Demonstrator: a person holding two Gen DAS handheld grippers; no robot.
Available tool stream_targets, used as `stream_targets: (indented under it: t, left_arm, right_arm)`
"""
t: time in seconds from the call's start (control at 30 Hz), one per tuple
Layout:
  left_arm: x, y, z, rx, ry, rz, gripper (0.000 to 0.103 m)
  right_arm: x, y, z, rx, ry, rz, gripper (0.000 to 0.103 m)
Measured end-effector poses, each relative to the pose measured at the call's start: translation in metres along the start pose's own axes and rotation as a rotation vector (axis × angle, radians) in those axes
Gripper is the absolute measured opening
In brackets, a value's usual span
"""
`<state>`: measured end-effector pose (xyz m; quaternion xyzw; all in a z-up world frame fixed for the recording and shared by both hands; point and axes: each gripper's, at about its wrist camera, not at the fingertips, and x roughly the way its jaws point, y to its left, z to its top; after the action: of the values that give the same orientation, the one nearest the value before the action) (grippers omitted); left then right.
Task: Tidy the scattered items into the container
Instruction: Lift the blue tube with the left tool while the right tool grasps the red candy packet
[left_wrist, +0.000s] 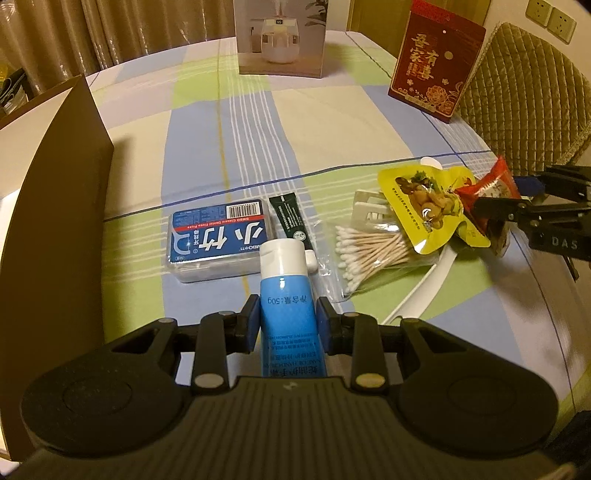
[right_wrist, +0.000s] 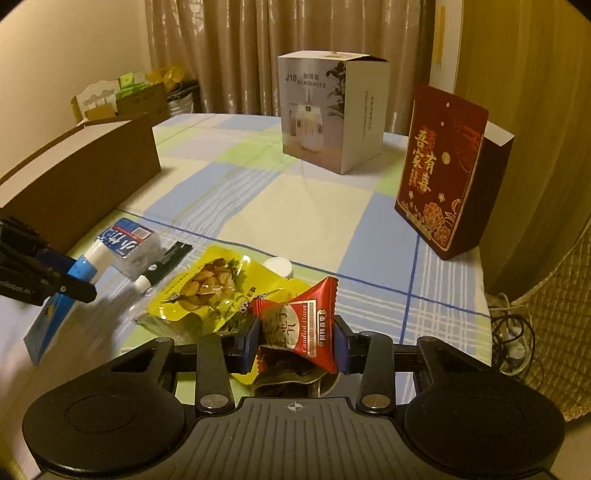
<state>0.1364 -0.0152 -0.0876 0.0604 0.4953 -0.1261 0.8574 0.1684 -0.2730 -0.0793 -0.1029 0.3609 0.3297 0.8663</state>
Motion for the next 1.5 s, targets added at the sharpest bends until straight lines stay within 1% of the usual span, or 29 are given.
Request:
stream_targets:
  t: [0.03, 0.07, 0.3, 0.43, 0.57, 0.73, 0.83, 1.0, 1.1, 1.17, 1.37, 1.5]
  left_arm:
    - [-0.001, 0.0, 0.0, 0.0, -0.002, 0.0, 0.027]
    - [-0.002, 0.0, 0.0, 0.0, -0.004, 0.0, 0.027]
    - [-0.011, 0.0, 0.002, -0.002, -0.034, -0.004, 0.027]
    - [-0.02, -0.004, 0.004, 0.004, -0.057, -0.013, 0.027]
    - [-0.033, -0.007, 0.005, 0.007, -0.09, -0.026, 0.027]
    - [-0.054, -0.004, 0.004, 0.012, -0.139, -0.049, 0.027]
    - [-0.068, 0.005, 0.004, 0.011, -0.165, -0.069, 0.027]
    - [-0.09, 0.027, 0.003, 0.019, -0.198, -0.075, 0.027]
    - [-0.104, 0.044, 0.0, 0.022, -0.215, -0.076, 0.027]
    - [-0.117, 0.058, -0.003, 0.024, -0.233, -0.08, 0.027]
    - [-0.156, 0.108, -0.009, 0.026, -0.306, -0.072, 0.027]
    - [-0.172, 0.146, -0.013, 0.022, -0.341, -0.041, 0.027]
  right_arm:
    - [-0.004, -0.001, -0.001, 0.014, -0.004, 0.009, 0.036]
    - [-0.008, -0.001, -0.001, 0.022, -0.006, 0.015, 0.024]
    - [-0.029, 0.0, 0.002, 0.088, -0.021, 0.047, 0.024]
    - [-0.044, 0.006, 0.009, 0.125, -0.069, 0.074, 0.024]
    - [-0.053, 0.017, 0.018, 0.128, -0.103, 0.081, 0.024]
    - [-0.06, 0.037, 0.026, 0.138, -0.108, 0.094, 0.024]
    - [-0.06, 0.058, 0.032, 0.132, -0.087, 0.096, 0.024]
    - [-0.051, 0.101, 0.04, 0.151, -0.034, 0.084, 0.024]
    - [-0.047, 0.131, 0.049, 0.146, -0.029, 0.082, 0.024]
    - [-0.044, 0.152, 0.059, 0.139, -0.041, 0.088, 0.024]
    - [-0.037, 0.221, 0.099, 0.108, -0.124, 0.141, 0.024]
    - [-0.021, 0.267, 0.125, 0.077, -0.164, 0.182, 0.024]
